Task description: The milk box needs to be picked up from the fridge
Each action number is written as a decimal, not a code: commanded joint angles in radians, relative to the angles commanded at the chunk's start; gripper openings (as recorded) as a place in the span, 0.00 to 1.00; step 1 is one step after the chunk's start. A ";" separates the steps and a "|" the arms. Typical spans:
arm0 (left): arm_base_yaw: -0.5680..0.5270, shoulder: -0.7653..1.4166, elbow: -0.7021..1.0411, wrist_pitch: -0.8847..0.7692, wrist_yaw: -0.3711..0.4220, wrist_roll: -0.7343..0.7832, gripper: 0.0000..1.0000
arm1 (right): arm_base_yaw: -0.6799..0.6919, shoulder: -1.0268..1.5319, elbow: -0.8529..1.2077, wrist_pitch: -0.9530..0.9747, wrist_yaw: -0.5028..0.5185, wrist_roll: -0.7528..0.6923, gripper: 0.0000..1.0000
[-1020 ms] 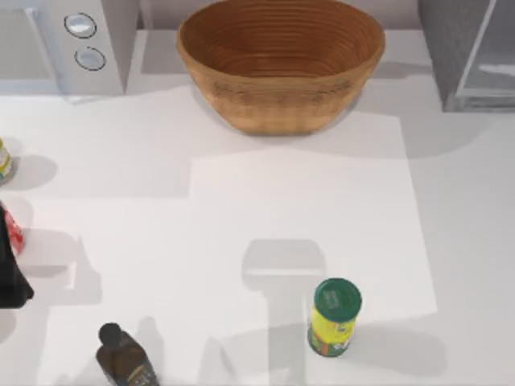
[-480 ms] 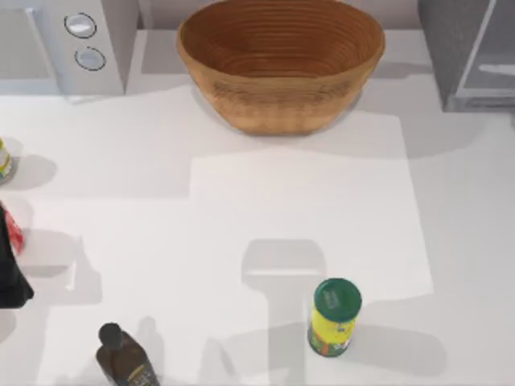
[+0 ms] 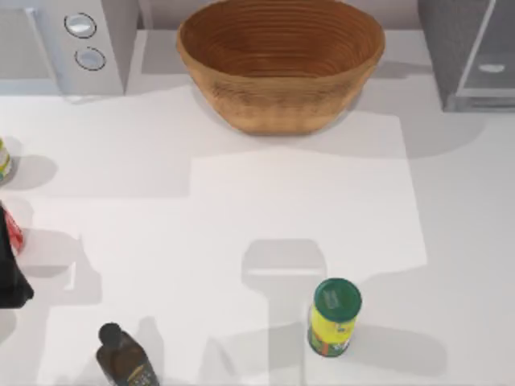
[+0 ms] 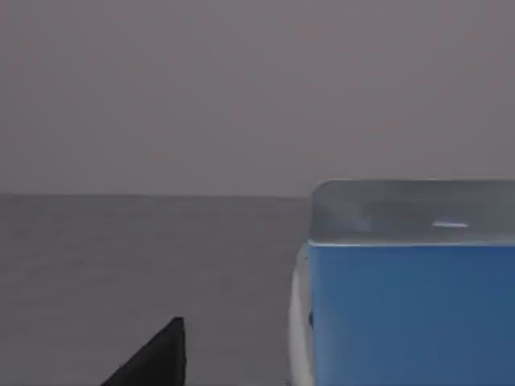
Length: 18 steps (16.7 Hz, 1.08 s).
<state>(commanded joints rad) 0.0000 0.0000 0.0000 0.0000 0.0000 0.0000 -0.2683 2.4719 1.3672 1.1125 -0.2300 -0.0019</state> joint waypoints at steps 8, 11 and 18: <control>0.000 0.000 0.000 0.000 0.000 0.000 1.00 | 0.005 0.013 0.031 -0.023 0.005 0.000 0.77; 0.000 0.000 0.000 0.000 0.000 0.000 1.00 | 0.005 0.013 0.031 -0.023 0.005 0.000 0.55; 0.000 0.000 0.000 0.000 0.000 0.000 1.00 | 0.005 0.013 0.031 -0.023 0.005 0.000 0.02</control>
<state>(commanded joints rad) 0.0000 0.0000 0.0000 0.0000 0.0000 0.0000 -0.2632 2.4849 1.3978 1.0896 -0.2248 -0.0024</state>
